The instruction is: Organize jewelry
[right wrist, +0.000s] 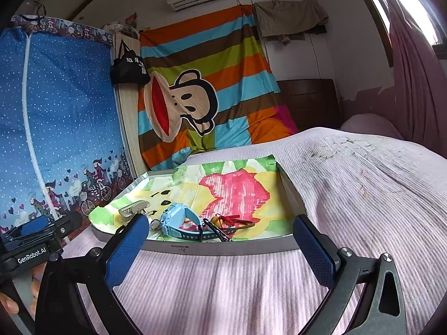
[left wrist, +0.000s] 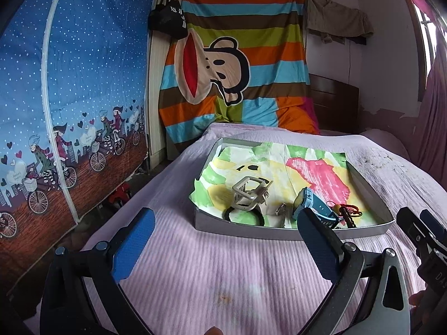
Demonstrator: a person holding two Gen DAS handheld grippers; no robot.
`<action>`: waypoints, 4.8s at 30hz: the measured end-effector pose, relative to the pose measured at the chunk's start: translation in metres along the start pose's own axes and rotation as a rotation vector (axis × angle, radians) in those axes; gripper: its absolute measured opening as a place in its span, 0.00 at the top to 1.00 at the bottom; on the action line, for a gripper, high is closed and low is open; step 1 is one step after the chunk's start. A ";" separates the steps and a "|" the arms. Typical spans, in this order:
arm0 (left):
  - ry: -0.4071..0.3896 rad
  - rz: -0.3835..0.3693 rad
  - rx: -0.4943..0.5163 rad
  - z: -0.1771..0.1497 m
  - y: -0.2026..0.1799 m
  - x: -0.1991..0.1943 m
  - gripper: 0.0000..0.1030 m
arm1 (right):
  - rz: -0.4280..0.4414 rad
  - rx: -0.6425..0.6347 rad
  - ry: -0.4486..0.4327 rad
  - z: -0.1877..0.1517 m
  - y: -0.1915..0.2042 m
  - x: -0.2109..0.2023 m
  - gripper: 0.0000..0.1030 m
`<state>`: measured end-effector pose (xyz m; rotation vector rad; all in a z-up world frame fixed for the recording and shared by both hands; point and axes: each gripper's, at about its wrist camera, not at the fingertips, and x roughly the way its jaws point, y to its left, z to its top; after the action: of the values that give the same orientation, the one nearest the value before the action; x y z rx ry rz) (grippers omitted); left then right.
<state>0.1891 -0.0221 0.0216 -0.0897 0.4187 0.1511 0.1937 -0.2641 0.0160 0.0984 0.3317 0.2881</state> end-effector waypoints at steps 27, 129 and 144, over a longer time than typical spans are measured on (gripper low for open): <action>-0.071 -0.075 0.007 -0.035 0.023 -0.101 0.02 | 0.015 -0.030 -0.043 -0.023 0.019 -0.086 0.00; -0.111 -0.083 0.021 -0.097 0.055 -0.141 0.02 | -0.026 -0.077 -0.012 -0.069 0.048 -0.121 0.00; -0.113 -0.079 0.026 -0.100 0.055 -0.140 0.02 | -0.025 -0.076 -0.013 -0.069 0.048 -0.121 0.00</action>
<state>0.0137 0.0021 -0.0144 -0.0714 0.3041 0.0722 0.0484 -0.2511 -0.0045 0.0208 0.3084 0.2746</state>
